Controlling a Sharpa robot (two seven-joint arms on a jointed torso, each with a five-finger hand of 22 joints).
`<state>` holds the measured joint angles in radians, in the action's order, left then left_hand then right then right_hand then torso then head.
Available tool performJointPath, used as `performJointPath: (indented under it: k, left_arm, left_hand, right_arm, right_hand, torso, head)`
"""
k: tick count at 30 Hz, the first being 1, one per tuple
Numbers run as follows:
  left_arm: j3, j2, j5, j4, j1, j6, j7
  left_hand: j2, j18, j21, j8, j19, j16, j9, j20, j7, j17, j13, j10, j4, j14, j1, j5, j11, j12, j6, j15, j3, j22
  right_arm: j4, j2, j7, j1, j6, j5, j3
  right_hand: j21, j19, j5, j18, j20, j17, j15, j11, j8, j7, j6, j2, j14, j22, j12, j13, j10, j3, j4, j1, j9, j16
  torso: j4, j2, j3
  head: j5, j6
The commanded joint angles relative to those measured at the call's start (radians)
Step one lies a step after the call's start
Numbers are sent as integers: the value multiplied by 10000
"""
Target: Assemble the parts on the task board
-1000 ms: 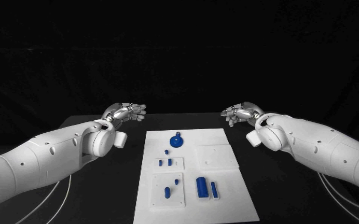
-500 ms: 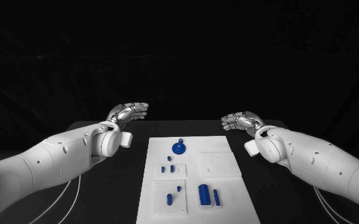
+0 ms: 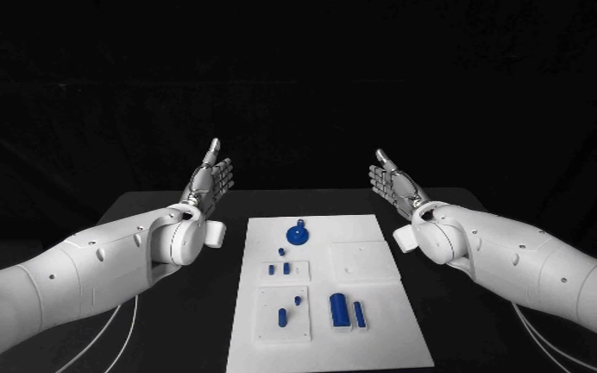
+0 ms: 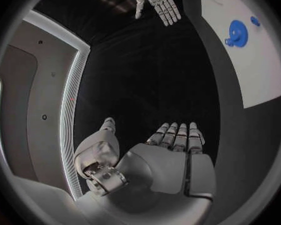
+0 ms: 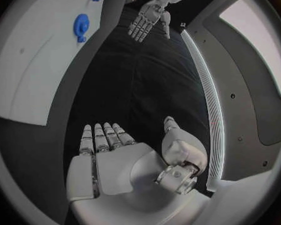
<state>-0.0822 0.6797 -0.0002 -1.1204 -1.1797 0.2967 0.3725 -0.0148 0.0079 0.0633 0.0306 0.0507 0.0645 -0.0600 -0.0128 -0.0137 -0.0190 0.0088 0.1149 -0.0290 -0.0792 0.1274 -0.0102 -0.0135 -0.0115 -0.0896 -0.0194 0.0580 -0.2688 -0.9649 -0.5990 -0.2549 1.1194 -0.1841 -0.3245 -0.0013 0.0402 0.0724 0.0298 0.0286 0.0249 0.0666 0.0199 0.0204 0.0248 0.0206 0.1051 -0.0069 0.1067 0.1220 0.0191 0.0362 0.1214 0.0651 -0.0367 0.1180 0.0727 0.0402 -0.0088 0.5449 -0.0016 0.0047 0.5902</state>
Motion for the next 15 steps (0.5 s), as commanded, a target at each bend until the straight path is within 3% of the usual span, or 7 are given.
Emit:
performJointPath:
  k: [1, 4, 8, 13, 15]
  left_arm:
    - [139, 165, -1, -858, 228, 1489, 544]
    - [346, 419, 0, -1958, 551, 2470, 826]
    - [554, 674, 1, -3064, 876, 3456, 1109]
    - [746, 910, 2, -4089, 1178, 4370, 1371]
    - [786, 959, 2, -4303, 1241, 4561, 1426]
  left_hand:
    - [148, -79, -633, -306, -507, -645, 600, 128, 137, 190, -88, -1149, 290, 792, -1274, 102, 135, 115, 896, 194, -580, 2688]
    - [148, -79, -633, -306, -507, -645, 600, 128, 137, 190, -88, -1149, 290, 792, -1274, 102, 135, 115, 896, 194, -580, 2688]
    - [148, -79, -633, -306, -507, -645, 600, 128, 137, 190, -88, -1149, 290, 792, -1274, 102, 135, 115, 896, 194, -580, 2688]
    - [148, -79, -633, -306, -507, -645, 600, 128, 137, 190, -88, -1149, 290, 792, -1274, 102, 135, 115, 896, 194, -580, 2688]
    - [148, -79, -633, -306, -507, -645, 600, 128, 137, 190, -88, -1149, 290, 792, -1274, 102, 135, 115, 896, 194, -580, 2688]
  right_arm:
    - [-848, -241, -740, -102, -1390, 792, 4]
    - [-1942, -571, -1142, -226, -2329, 1308, 6]
    - [-3209, -953, -1608, -370, -3418, 1905, 8]
    - [-4763, -1421, -2178, -547, -4752, 2638, 11]
    - [-5176, -1546, -2330, -594, -5107, 2832, 12]
  right_hand:
    - [-402, -724, -298, -286, -249, -666, -199, -204, -248, -206, -1051, 69, -1067, -1220, -191, -362, -1214, -651, 367, -1180, -727, -402]
    - [-402, -724, -298, -286, -249, -666, -199, -204, -248, -206, -1051, 69, -1067, -1220, -191, -362, -1214, -651, 367, -1180, -727, -402]
    - [-402, -724, -298, -286, -249, -666, -199, -204, -248, -206, -1051, 69, -1067, -1220, -191, -362, -1214, -651, 367, -1180, -727, -402]
    - [-402, -724, -298, -286, -249, -666, -199, -204, -248, -206, -1051, 69, -1067, -1220, -191, -362, -1214, -651, 367, -1180, -727, -402]
    - [-402, -724, -298, -286, -249, -666, -199, -204, -248, -206, -1051, 69, -1067, -1220, -191, -362, -1214, -651, 367, -1180, -727, -402]
  torso:
    - [88, -7, 16]
    - [88, -7, 16]
    - [88, -7, 16]
    - [88, -7, 16]
    - [88, -7, 16]
  head:
    - [-47, 98]
    - [-47, 98]
    - [-47, 98]
    - [-47, 98]
    - [-47, 98]
